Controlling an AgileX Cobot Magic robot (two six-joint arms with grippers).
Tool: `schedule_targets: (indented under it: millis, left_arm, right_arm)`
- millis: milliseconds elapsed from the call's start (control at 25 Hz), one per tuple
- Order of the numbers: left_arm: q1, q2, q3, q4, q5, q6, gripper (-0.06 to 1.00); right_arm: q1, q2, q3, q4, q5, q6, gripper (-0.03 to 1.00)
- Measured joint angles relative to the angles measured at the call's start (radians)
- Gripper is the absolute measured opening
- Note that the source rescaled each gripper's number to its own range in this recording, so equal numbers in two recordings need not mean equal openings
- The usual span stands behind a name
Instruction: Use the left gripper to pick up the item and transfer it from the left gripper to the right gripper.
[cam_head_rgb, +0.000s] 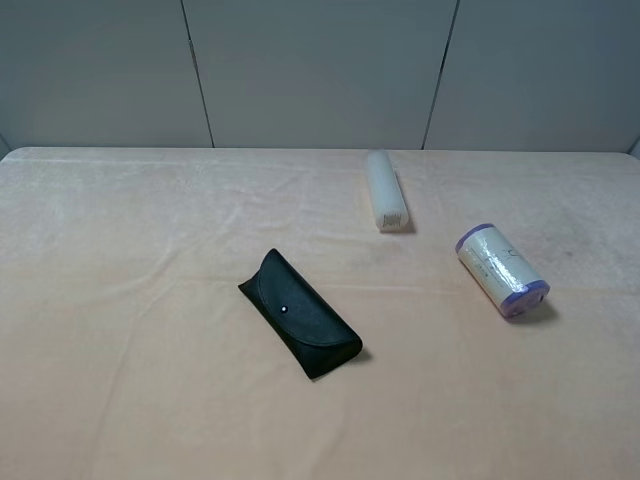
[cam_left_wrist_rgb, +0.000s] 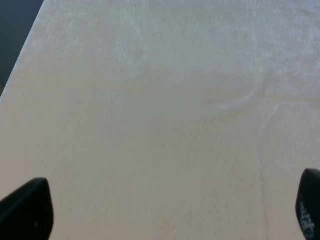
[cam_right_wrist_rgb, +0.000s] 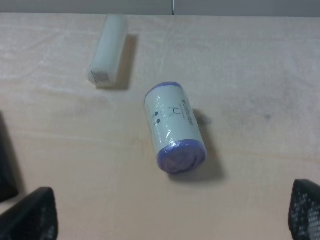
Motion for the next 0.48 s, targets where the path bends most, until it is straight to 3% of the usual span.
schedule_targets:
  millis: [200,480]
  left_arm:
    - [0.000,0.000,0.000,0.000,0.000,0.000,0.92]
    - [0.000,0.000,0.000,0.000,0.000,0.000,0.92]
  right_arm:
    - [-0.014,0.000,0.001,0.002,0.000,0.000,1.00]
    - [-0.170,0.000,0.001,0.002,-0.001,0.000,1.00]
